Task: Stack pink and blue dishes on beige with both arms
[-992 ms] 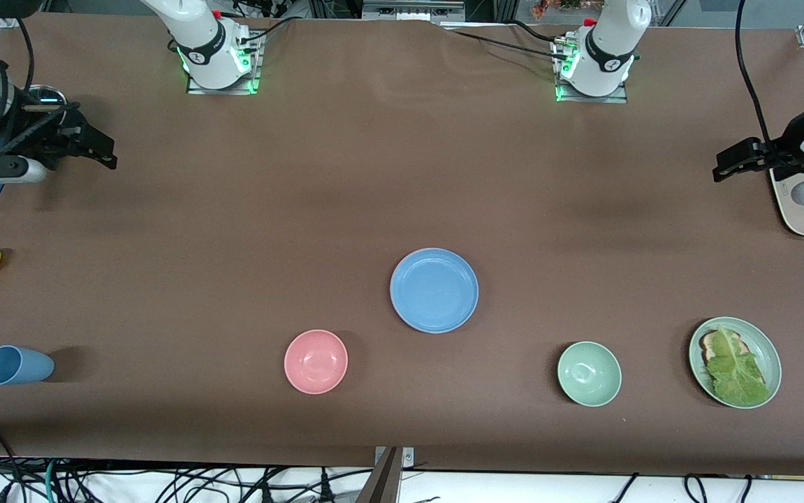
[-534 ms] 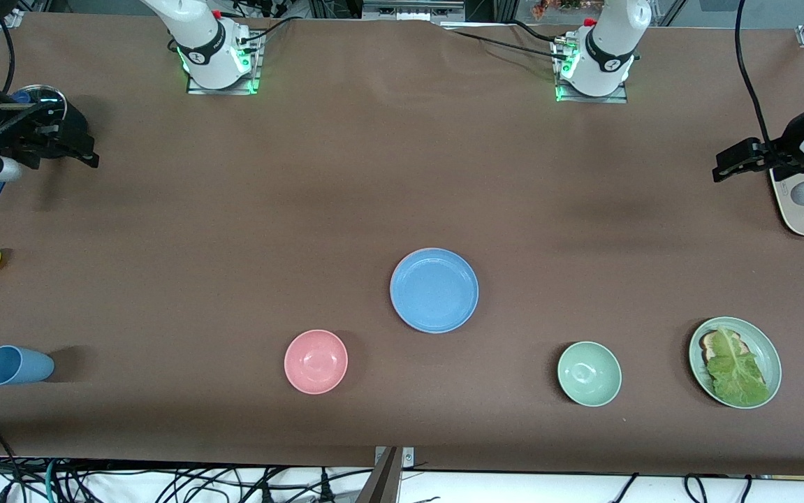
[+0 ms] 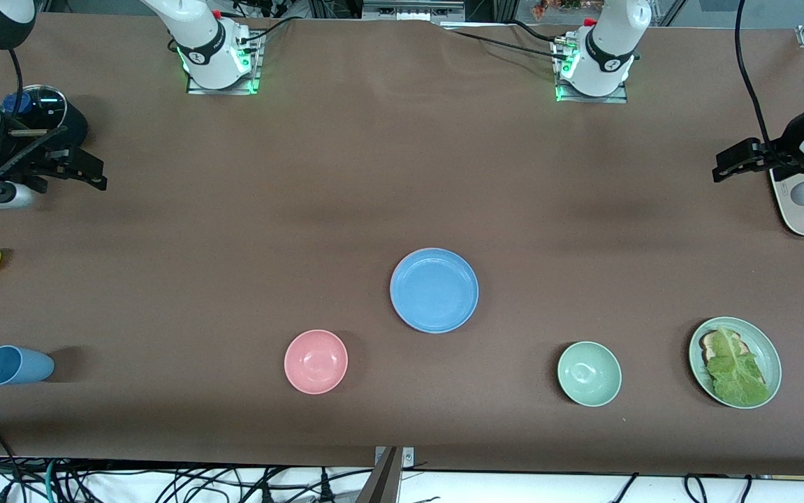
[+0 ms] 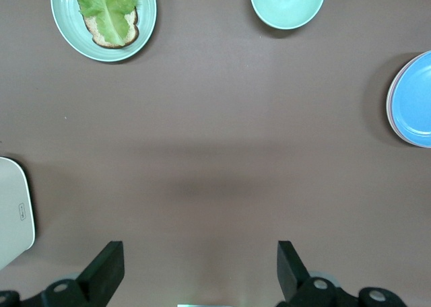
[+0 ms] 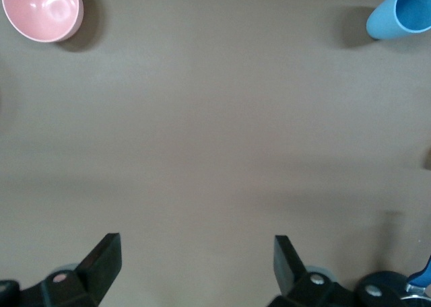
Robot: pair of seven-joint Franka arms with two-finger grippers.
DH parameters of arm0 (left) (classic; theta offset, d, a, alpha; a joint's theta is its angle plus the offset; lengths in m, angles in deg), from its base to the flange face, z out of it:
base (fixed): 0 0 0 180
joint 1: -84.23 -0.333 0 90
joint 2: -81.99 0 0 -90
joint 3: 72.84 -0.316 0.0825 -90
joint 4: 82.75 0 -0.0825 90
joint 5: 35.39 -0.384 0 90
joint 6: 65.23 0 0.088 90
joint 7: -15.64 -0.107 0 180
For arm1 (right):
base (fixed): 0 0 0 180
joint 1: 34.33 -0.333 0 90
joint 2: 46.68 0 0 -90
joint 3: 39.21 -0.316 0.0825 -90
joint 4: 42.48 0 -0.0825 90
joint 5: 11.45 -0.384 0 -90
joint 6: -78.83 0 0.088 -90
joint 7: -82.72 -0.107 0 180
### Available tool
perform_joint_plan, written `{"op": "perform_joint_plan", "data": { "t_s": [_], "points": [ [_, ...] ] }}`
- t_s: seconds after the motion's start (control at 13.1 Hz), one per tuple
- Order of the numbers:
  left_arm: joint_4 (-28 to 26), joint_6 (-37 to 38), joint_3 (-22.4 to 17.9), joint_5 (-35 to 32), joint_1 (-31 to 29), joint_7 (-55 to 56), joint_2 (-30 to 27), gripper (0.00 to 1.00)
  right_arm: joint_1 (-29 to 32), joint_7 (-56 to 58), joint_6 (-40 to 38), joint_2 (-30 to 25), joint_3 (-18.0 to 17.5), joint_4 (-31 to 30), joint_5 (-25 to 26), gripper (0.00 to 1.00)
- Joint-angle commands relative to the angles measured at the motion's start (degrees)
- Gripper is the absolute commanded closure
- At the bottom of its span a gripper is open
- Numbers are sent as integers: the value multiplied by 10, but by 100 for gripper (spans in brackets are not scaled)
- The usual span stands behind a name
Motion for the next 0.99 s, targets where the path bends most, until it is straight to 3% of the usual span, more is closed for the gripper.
{"op": "perform_joint_plan", "data": {
  "t_s": [0.0, 0.92],
  "points": [
    [11, 1, -2, -16, 4, -11, 4, 0, -14, 7, -7, 17, -2, 33, 2, 0],
    [11, 1, -2, -16, 4, -11, 4, 0, -14, 13, -1, 16, 1, 33, 11, 0]
  ]
}}
